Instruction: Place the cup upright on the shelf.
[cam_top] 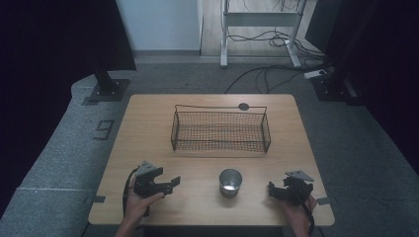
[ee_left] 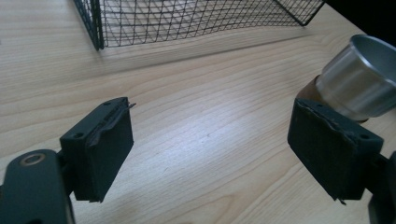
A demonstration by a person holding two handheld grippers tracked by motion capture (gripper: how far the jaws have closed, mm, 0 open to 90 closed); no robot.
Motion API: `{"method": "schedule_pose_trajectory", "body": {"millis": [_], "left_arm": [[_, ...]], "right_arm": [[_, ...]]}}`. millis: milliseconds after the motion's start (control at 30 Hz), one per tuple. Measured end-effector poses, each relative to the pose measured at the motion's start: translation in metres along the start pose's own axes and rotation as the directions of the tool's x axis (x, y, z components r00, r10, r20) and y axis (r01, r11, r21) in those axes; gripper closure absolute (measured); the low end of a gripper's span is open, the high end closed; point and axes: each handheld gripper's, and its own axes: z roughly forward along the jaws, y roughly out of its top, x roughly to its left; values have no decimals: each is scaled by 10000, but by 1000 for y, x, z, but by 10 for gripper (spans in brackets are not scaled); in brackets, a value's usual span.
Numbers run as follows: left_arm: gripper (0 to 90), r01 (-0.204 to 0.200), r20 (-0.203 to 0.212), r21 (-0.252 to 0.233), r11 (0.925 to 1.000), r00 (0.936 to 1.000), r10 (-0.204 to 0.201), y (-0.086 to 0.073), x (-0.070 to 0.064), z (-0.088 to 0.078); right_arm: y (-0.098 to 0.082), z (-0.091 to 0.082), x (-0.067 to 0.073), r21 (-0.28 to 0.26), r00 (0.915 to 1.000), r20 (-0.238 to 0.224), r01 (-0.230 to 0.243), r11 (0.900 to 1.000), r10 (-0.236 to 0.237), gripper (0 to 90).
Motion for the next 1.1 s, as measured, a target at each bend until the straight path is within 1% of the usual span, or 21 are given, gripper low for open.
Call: {"method": "schedule_pose_trajectory", "body": {"millis": [33,167,233,300,433,667,800,1100], "left_arm": [[146,-64,20,-30,10000,10000,64,2,-3,-1],[146,-133,9,23,9999,9999,133,7,-6,0],[146,-60,50,-69,10000,10000,60,10,-8,0],[146,-30,62,-53,10000,10000,31,12,-11,2],[146,-195,136,78,9998,9997,194,16,-18,6],[146,-439,352,-24,9990,9984,440,28,-28,9],[146,-528,501,-9,9986,9973,528,31,-34,11],[145,-600,639,76,9982,9962,594,34,-42,17]], "right_arm": [[0,0,0,-3,10000,-1,11,10000,-11,0],[0,0,0,-7,10000,-20,24,10000,-24,0],[0,0,0,-6,10000,-21,29,10000,-29,0],[0,0,0,-3,10000,-39,27,10000,-27,0],[0,0,-1,-6,10000,-61,43,10000,-43,0],[0,0,-1,-13,10000,-29,21,10000,-21,0],[0,0,-1,-16,10000,1,3,10000,-3,0],[0,0,-1,-18,10000,0,-6,10000,6,0]]}}
